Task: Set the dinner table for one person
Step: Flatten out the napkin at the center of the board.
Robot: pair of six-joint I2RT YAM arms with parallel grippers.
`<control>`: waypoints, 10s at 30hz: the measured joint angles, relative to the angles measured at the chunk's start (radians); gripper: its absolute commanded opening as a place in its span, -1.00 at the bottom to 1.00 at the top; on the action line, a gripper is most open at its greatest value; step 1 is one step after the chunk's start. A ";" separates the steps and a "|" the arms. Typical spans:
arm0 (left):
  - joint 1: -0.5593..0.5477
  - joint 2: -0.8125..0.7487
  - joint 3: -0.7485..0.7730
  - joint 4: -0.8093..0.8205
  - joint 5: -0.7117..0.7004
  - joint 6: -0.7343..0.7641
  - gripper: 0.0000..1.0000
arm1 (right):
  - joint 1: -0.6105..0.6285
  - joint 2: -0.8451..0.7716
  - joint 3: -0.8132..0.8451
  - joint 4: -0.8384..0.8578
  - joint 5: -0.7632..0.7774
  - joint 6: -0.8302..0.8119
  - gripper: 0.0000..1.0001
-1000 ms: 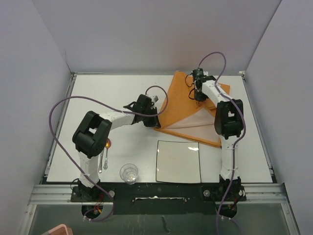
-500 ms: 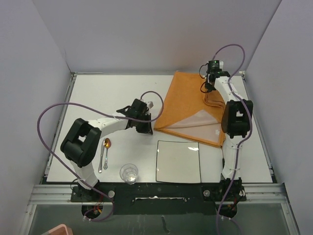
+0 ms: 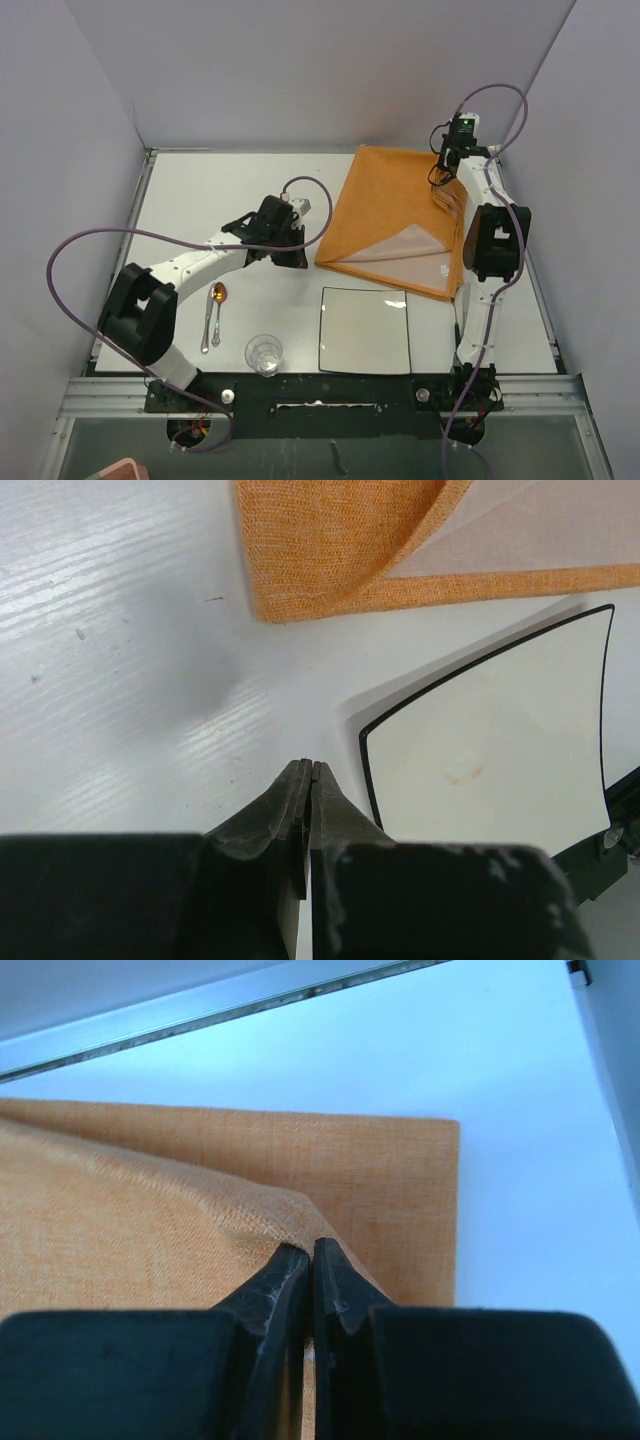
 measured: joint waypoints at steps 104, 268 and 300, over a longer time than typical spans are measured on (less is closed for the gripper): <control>0.021 0.602 0.485 0.129 0.138 -0.083 -0.81 | 0.147 -0.269 -0.572 -0.254 0.098 0.164 -1.00; 0.191 0.286 0.375 0.011 -0.040 0.018 -0.81 | 0.450 -0.579 -0.673 -0.253 0.127 0.211 -1.00; -0.037 0.476 0.345 0.068 0.128 -0.124 -0.91 | 0.298 -0.109 -0.167 -0.422 0.032 0.316 -1.00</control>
